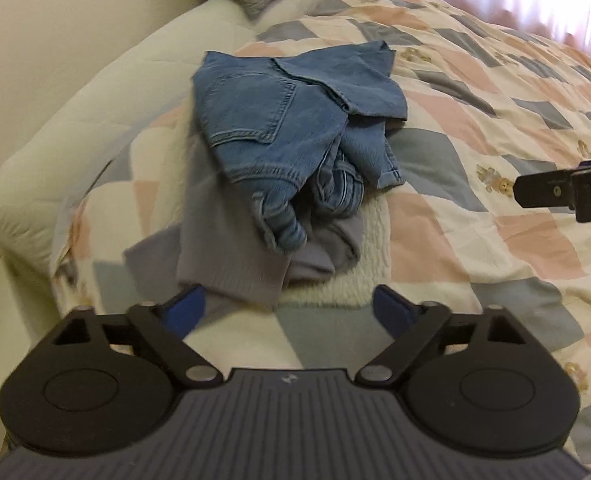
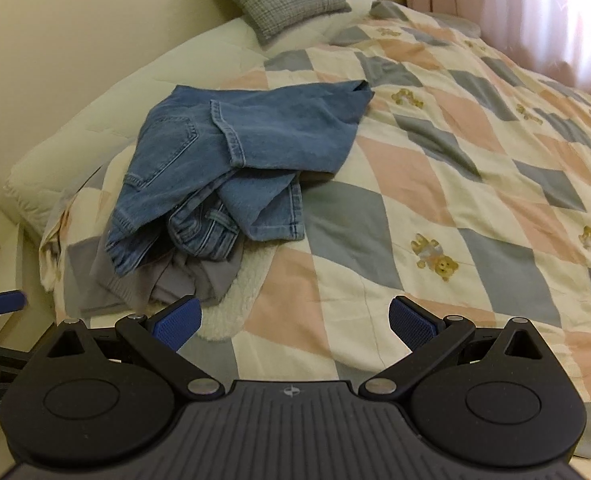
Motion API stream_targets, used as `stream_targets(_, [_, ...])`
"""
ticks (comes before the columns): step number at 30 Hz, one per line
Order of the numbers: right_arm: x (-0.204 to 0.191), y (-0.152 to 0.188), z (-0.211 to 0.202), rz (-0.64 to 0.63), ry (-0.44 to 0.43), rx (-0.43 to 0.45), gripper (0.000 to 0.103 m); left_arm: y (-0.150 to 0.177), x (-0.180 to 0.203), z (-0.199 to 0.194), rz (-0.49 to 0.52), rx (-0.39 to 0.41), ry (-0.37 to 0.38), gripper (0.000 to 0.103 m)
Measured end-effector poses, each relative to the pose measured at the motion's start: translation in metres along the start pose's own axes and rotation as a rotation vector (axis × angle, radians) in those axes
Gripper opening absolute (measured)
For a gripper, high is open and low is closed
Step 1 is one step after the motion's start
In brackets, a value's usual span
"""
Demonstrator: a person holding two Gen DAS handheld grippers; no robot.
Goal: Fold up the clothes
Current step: 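Grasp a jeans leg hem with the left gripper while the right gripper grasps the other hem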
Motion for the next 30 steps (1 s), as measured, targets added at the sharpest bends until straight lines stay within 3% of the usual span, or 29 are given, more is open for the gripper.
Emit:
stream_targets(2, [-0.003,-0.006,0.012,0.009,-0.007,0.003,0.103,-0.01,-0.002,0.018,0.025,0.004,0.017,0.072])
stream_targets(10, [-0.006,-0.028,0.072,0.057,-0.024,-0.013,0.1,-0.04,-0.003,0.071,0.21,0.055,-0.035,0.071])
stream_targets(11, [-0.006,-0.03,0.079,0.053,-0.022,-0.014,0.098,-0.043,-0.004,0.076,0.228,0.059,-0.044,0.067])
stream_targets(15, [-0.012,-0.035,0.101,0.016,-0.035,-0.007,0.093,-0.056,-0.014,0.085,0.265,0.094,-0.033,0.029])
stream_targets(17, [-0.023,-0.036,0.112,-0.047,-0.066,0.002,0.08,-0.068,-0.024,0.079,0.24,0.125,0.001,0.019])
stream_targets(19, [-0.038,-0.035,0.12,-0.131,-0.096,0.008,0.066,-0.081,-0.037,0.071,0.198,0.146,0.06,0.018])
stream_targets(20, [-0.048,-0.034,0.124,-0.178,-0.107,0.01,0.065,-0.087,-0.043,0.068,0.179,0.148,0.093,0.018])
stream_targets(22, [-0.07,-0.032,0.13,-0.284,-0.118,0.044,0.065,-0.097,-0.051,0.067,0.159,0.137,0.153,0.018])
stream_targets(24, [-0.091,-0.032,0.136,-0.386,-0.093,0.11,0.074,-0.1,-0.052,0.07,0.183,0.13,0.163,0.018])
stream_targets(26, [-0.109,-0.032,0.142,-0.481,-0.057,0.175,0.083,-0.098,-0.05,0.074,0.219,0.125,0.14,0.018])
stream_targets(30, [-0.132,-0.034,0.164,-0.631,0.052,0.267,0.083,-0.095,-0.041,0.085,0.272,0.119,0.094,0.019])
Point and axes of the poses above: each gripper's, at about its wrist camera, not at the fingertips, and z roughly the way its jaws point, x to its right, y to its underside, the point moved 10 cm from there along z, roughly the way its jaws point, and after that the axes turned 6 degrees about -x, right-handed, at the moved point
